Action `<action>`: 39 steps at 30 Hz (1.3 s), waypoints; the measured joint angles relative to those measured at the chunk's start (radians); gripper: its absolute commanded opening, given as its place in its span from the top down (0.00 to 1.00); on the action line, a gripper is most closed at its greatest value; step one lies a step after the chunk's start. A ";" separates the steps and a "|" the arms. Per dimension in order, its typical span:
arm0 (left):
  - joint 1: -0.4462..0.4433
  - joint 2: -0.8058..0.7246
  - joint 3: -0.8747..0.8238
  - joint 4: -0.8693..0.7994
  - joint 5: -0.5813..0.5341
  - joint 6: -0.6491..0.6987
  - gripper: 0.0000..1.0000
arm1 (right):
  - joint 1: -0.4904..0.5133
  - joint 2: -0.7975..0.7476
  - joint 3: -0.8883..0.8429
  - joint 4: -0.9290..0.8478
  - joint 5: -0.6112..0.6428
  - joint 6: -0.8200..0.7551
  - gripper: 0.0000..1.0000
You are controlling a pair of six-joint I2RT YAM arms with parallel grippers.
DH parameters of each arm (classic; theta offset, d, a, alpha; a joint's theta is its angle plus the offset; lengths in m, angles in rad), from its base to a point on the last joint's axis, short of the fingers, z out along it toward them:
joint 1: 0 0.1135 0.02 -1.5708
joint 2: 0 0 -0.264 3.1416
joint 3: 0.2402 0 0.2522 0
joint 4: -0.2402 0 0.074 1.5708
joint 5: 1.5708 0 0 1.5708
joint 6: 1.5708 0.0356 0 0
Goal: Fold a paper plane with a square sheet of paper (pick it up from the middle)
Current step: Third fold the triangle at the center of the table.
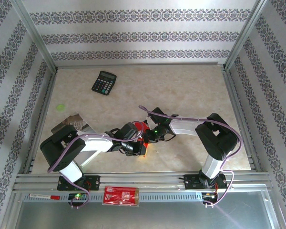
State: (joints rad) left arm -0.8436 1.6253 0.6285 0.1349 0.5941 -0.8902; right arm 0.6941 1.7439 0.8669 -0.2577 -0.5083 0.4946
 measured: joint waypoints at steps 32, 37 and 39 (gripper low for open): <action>0.000 0.019 -0.029 0.063 0.011 0.003 1.00 | 0.018 0.029 0.089 -0.140 0.023 -0.004 1.00; 0.000 0.018 -0.038 0.080 0.011 0.003 1.00 | 0.018 0.038 0.105 -0.158 0.021 -0.006 1.00; 0.000 0.018 -0.041 0.087 0.011 0.003 1.00 | 0.018 0.047 0.110 -0.158 0.021 -0.008 0.99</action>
State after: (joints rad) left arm -0.8433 1.6428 0.5873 0.2218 0.6056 -0.8875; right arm 0.7116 1.7912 0.9768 -0.4156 -0.4870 0.4862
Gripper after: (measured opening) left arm 0.044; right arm 0.042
